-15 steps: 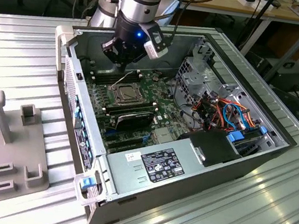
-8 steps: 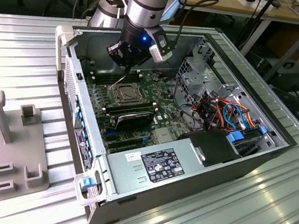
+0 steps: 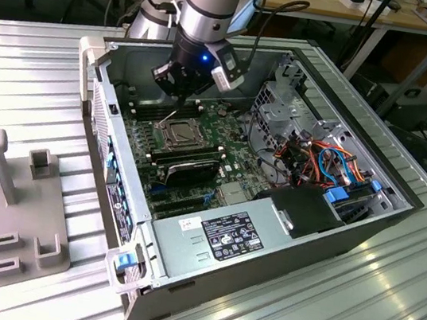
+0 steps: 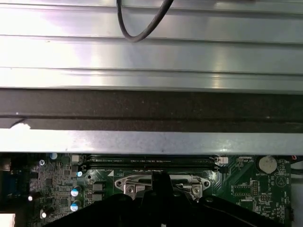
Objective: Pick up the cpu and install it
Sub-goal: 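Install the first cpu locking lever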
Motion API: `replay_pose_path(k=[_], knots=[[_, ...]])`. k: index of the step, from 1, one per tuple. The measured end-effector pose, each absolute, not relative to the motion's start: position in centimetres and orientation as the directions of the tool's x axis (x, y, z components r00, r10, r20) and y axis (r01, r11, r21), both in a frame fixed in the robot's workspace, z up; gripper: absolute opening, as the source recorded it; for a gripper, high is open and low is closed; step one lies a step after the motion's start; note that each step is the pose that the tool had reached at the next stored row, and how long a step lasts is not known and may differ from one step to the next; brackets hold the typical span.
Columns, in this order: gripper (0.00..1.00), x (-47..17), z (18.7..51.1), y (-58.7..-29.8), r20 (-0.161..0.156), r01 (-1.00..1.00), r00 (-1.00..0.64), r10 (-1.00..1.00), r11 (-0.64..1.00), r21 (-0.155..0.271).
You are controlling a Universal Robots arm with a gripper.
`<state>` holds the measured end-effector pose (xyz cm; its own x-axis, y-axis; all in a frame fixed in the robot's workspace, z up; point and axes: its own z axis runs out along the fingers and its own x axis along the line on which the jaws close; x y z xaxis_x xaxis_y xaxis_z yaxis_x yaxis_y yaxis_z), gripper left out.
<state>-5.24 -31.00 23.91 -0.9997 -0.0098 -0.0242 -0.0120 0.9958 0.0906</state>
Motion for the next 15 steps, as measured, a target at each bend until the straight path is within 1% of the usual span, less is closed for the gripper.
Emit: replay_pose_path(k=[2,4,5,6,8,15], knots=[[0.11,-5.2,23.9,-31.0,-0.025,-0.012,-1.0,-0.009,0.994,0.107],[0.11,-5.2,23.9,-31.0,-0.025,-0.012,-1.0,-0.009,0.994,0.11],[0.11,-5.5,23.6,-31.0,-0.026,-0.012,-1.0,-0.009,0.993,0.115],[0.11,-5.5,22.6,-31.0,-0.026,-0.012,-1.0,-0.009,0.993,0.119],[0.11,-4.4,22.0,-31.0,-0.026,-0.012,-1.0,-0.009,0.993,0.119],[0.11,-4.3,22.0,-31.0,-0.026,-0.012,-1.0,-0.009,0.993,0.119]])
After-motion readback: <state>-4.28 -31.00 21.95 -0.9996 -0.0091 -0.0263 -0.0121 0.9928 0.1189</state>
